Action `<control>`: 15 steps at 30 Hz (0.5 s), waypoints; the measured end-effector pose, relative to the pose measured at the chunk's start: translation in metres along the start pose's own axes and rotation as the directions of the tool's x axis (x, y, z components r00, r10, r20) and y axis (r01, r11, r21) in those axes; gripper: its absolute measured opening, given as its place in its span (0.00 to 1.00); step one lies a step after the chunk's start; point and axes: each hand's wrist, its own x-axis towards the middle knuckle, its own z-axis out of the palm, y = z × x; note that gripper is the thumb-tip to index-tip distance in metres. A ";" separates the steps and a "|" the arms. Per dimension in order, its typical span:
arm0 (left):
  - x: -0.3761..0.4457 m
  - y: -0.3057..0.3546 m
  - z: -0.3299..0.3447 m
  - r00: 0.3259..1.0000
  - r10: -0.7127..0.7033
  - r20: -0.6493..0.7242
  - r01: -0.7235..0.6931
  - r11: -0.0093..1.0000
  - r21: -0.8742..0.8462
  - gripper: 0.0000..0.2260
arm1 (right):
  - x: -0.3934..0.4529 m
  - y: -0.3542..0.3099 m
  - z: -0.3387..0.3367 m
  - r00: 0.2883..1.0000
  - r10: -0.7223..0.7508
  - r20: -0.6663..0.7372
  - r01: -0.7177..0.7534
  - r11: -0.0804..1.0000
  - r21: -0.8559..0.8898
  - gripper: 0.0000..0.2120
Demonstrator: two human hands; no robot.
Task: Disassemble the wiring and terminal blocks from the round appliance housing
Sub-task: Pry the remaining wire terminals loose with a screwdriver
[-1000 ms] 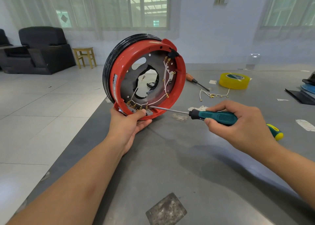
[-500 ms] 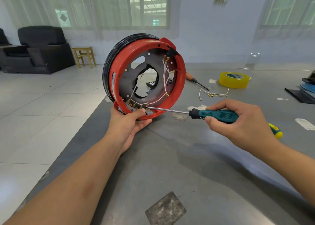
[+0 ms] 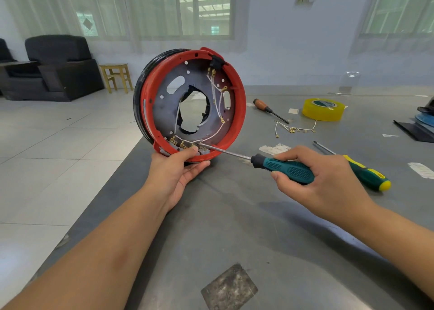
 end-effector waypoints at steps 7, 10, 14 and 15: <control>-0.002 0.001 0.000 1.000 -0.003 0.006 0.003 1.000 -0.006 0.18 | -0.002 0.004 0.003 0.987 0.148 -0.060 -0.135 0.974 0.180 0.07; -0.005 0.002 0.000 0.999 -0.017 0.034 0.017 1.000 0.019 0.18 | -0.002 0.013 0.005 0.971 0.234 -0.051 -0.215 0.946 0.243 0.07; -0.006 0.000 0.002 0.999 0.022 0.026 -0.025 0.992 0.123 0.22 | -0.002 0.021 0.004 0.963 0.265 -0.055 -0.244 0.938 0.247 0.07; -0.005 0.000 0.003 0.999 0.029 0.021 -0.032 0.987 0.157 0.23 | -0.002 0.022 0.004 0.962 0.268 -0.053 -0.246 0.935 0.254 0.08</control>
